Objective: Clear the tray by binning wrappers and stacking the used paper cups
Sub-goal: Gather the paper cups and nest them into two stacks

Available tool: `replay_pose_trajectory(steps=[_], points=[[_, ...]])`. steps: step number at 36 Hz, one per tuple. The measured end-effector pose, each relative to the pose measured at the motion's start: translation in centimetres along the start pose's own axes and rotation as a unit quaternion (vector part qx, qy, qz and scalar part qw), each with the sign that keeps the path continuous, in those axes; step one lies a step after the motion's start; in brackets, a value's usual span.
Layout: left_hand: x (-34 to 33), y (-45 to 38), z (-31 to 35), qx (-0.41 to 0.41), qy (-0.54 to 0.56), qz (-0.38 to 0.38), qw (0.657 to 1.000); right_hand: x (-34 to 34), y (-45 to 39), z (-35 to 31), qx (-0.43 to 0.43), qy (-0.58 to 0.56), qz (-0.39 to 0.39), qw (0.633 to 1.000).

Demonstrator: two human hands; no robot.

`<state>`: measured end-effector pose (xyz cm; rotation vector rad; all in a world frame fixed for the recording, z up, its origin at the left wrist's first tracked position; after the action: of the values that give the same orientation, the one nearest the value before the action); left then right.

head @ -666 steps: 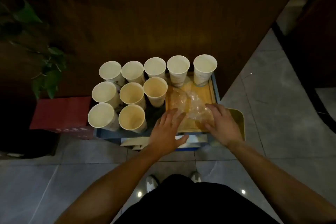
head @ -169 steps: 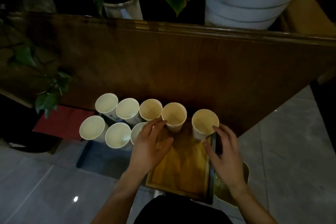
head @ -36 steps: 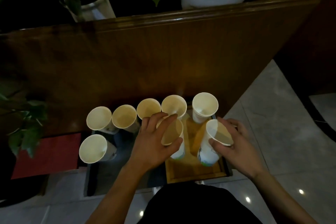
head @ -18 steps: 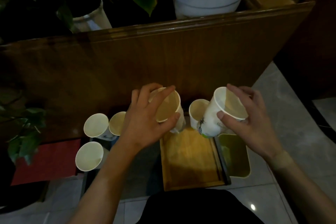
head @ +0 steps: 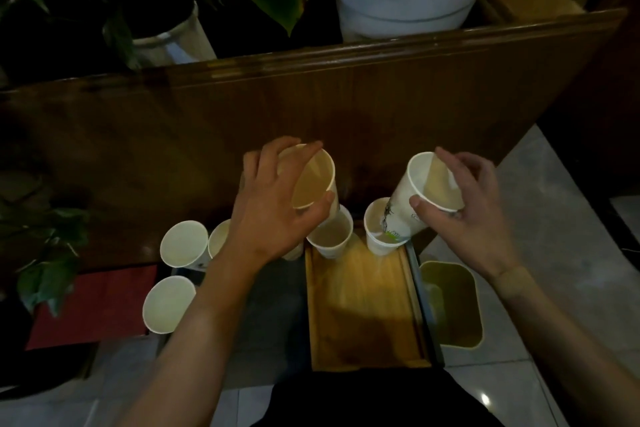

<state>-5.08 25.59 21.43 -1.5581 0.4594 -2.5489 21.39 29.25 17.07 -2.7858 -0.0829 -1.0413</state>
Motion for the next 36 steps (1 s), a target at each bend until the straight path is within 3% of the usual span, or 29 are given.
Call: replay_pose_trajectory(steps=[20, 36], points=[[-5.5, 1.2, -2.2, 0.024, 0.008, -0.091, 0.995, -4.3, -0.4, 1.1, 0.049, 0.111, -0.046, 0.992], [-9.5, 2.0, -3.9, 0.038, -0.031, -0.138, 0.989, -7.5, -0.3, 3.3, 0.072, 0.13, -0.085, 0.985]])
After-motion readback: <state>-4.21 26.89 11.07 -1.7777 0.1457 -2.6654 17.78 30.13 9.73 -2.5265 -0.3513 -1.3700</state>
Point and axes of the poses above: each hand's wrist, its own y-axis away from the middle knuckle, its own x-axis out of the back of the hand, z = x × y, the point moved 5 cm from there along -y, towards the middle knuckle, and after that the axes turned 1 degree about y, right-handed, at the moved point
